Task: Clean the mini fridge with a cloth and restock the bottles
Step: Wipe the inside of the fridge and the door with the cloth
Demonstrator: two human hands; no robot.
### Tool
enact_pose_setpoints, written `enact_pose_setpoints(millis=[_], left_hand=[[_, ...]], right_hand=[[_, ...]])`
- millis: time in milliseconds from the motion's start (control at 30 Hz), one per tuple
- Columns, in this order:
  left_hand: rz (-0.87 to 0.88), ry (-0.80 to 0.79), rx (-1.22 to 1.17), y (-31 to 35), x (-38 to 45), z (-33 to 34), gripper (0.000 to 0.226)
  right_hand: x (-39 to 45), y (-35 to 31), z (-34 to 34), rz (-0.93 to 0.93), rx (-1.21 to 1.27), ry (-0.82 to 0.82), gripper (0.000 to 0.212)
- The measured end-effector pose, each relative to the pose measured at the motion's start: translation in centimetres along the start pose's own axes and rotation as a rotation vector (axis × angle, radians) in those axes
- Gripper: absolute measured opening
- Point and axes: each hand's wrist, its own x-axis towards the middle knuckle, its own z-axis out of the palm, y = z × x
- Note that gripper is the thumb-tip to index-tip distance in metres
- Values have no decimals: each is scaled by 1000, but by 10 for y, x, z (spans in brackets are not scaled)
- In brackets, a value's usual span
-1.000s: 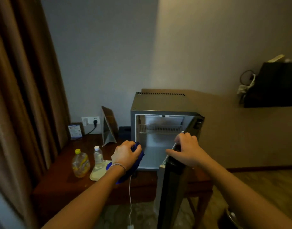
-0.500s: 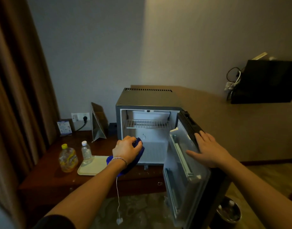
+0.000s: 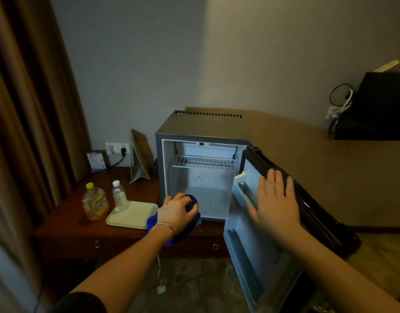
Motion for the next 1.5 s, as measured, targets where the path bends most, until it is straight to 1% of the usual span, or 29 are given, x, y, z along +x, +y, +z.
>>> enact_pose_setpoints(millis=[67, 100, 200, 267, 400, 433, 533, 633, 700, 833, 967, 1033, 1100, 1167, 1300, 1400, 1500], left_hand=[[-7, -25, 17, -8, 3, 4, 36], [-16, -32, 21, -13, 6, 5, 36], [-12, -49, 49, -30, 20, 11, 37], [4, -66, 72, -39, 28, 16, 38], [39, -108, 114, -67, 60, 43, 39], [52, -116, 124, -73, 69, 53, 39], [98, -158, 150, -84, 93, 88, 42], [139, -167, 201, -89, 114, 127, 42], [174, -176, 234, -93, 135, 157, 41], [178, -263, 260, -111, 179, 223, 45], [203, -167, 289, -147, 208, 275, 45], [197, -93, 264, -163, 219, 292, 45], [219, -14, 228, -171, 229, 302, 46], [249, 26, 207, -169, 239, 309, 43], [335, 101, 221, -164, 254, 331, 41], [365, 118, 125, -163, 259, 337, 49], [355, 126, 57, -160, 263, 333, 52]], right_hand=[[6, -19, 17, -121, 97, 8, 84], [9, -30, 25, -167, 155, -18, 83], [28, -56, 56, -222, 218, -114, 83], [39, -66, 74, -225, 199, -157, 83], [74, -98, 110, -214, 183, -144, 84], [82, -107, 118, -203, 202, -174, 82], [101, -135, 150, -151, 308, -333, 75], [122, -154, 198, -79, 365, -403, 77], [140, -161, 232, -48, 338, -393, 78], [179, -173, 289, -57, 233, -344, 75], [216, -193, 340, -21, 247, -343, 71], [226, -200, 369, -7, 285, -283, 70], [235, -208, 394, 44, 384, -250, 70], [244, -215, 411, 93, 447, -246, 70], [260, -216, 430, 137, 425, -88, 68], [263, -215, 432, 172, 502, -28, 72], [261, -217, 434, 152, 506, 31, 75]])
